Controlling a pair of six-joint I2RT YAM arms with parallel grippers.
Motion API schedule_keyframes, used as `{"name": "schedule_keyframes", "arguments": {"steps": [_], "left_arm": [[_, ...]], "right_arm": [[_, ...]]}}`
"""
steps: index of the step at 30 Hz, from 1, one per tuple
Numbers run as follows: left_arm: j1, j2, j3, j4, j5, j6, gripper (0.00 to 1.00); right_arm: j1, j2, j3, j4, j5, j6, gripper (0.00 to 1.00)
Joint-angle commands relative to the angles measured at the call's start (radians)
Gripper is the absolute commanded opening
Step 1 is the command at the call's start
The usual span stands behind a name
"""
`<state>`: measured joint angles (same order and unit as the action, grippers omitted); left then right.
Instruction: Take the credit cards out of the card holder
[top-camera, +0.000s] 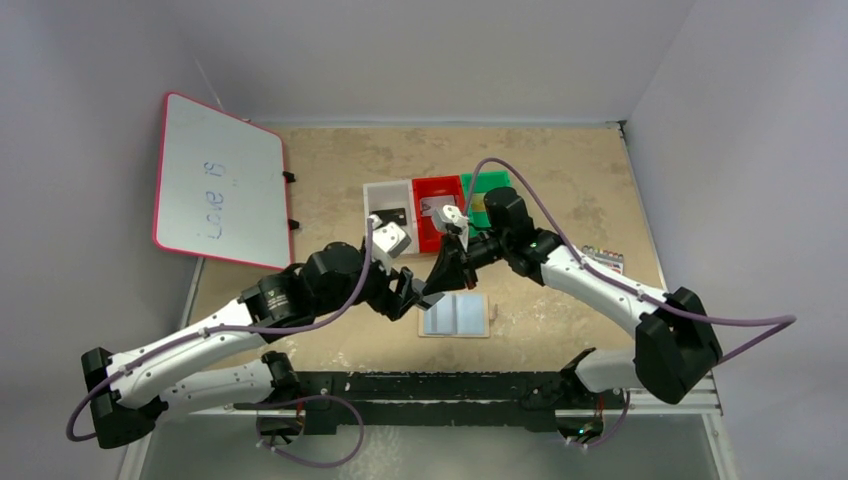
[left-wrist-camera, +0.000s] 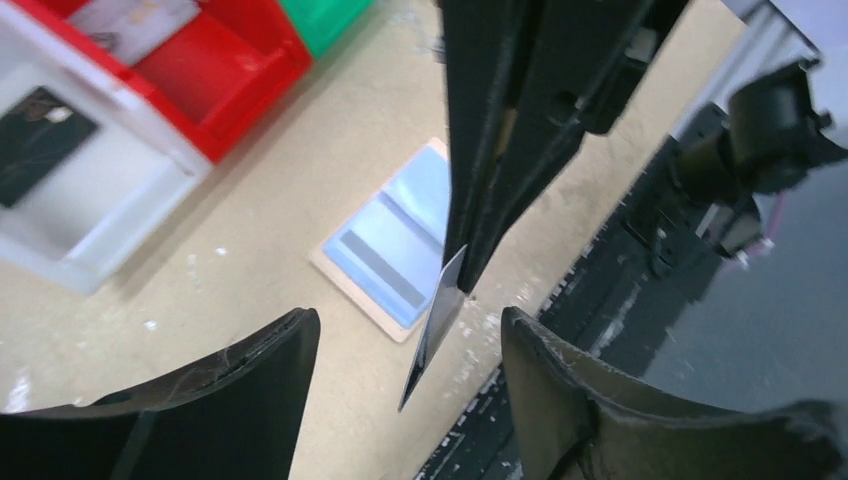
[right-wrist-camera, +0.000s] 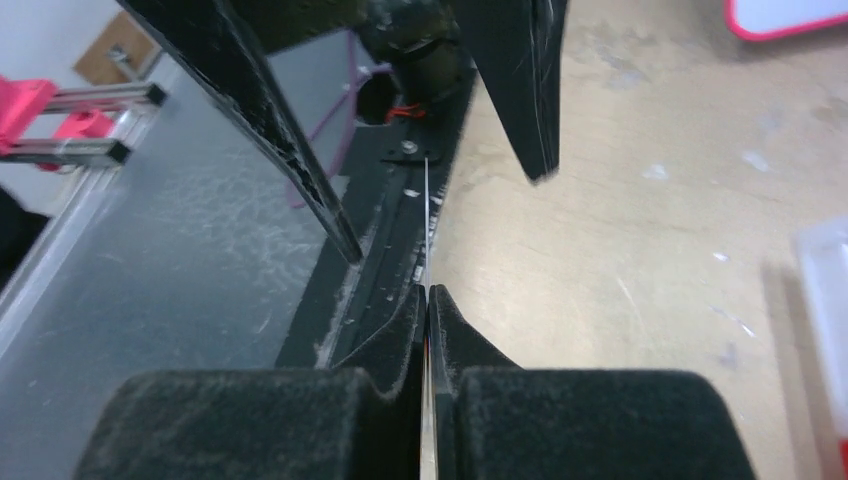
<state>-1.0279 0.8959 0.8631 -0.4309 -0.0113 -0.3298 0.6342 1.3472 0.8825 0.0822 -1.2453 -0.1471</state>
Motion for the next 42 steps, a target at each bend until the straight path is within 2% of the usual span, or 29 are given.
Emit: {"name": "schedule_keyframes", "arguments": {"steps": [1,5,8,13,15,17,20,27,32,37,42], "left_arm": [[0.004,-0.075,0.046,-0.016,-0.271,-0.07,0.7],[0.004,-0.161,0.025,-0.073,-0.659,-0.158,0.76],[0.003,-0.194,0.009,-0.119,-0.909,-0.233,0.78],[0.004,-0.226,-0.053,-0.112,-1.08,-0.273,0.81],[0.003,-0.225,-0.071,-0.111,-1.114,-0.284,0.81],[0.003,-0.219,-0.084,-0.118,-1.138,-0.304,0.82],[0.004,-0.2,-0.086,-0.155,-1.151,-0.35,0.83],[0.003,-0.218,-0.08,-0.238,-1.157,-0.419,0.84],[0.003,-0.268,-0.023,-0.403,-1.16,-0.587,0.85],[0.003,-0.411,-0.155,-0.269,-1.129,-0.542,0.86],[0.001,-0.473,-0.177,-0.297,-1.107,-0.584,0.86]], "right_arm": [[0.002,-0.046,0.043,-0.034,0.253,-0.067,0.0],[0.002,-0.09,0.032,0.028,0.63,-0.065,0.0],[0.003,-0.119,0.017,0.095,0.824,-0.111,0.0],[0.003,-0.127,0.028,0.154,1.074,-0.241,0.01],[0.002,-0.104,0.047,0.17,1.164,-0.256,0.0],[0.002,-0.089,0.055,0.198,1.19,-0.257,0.0],[0.003,-0.064,0.046,0.262,1.174,-0.27,0.0],[0.002,0.09,0.143,0.214,1.136,-0.363,0.0],[0.001,0.177,0.171,0.227,1.164,-0.435,0.0],[0.001,0.276,0.211,0.215,1.206,-0.496,0.0],[-0.012,0.323,0.238,0.217,1.208,-0.565,0.0]]}}
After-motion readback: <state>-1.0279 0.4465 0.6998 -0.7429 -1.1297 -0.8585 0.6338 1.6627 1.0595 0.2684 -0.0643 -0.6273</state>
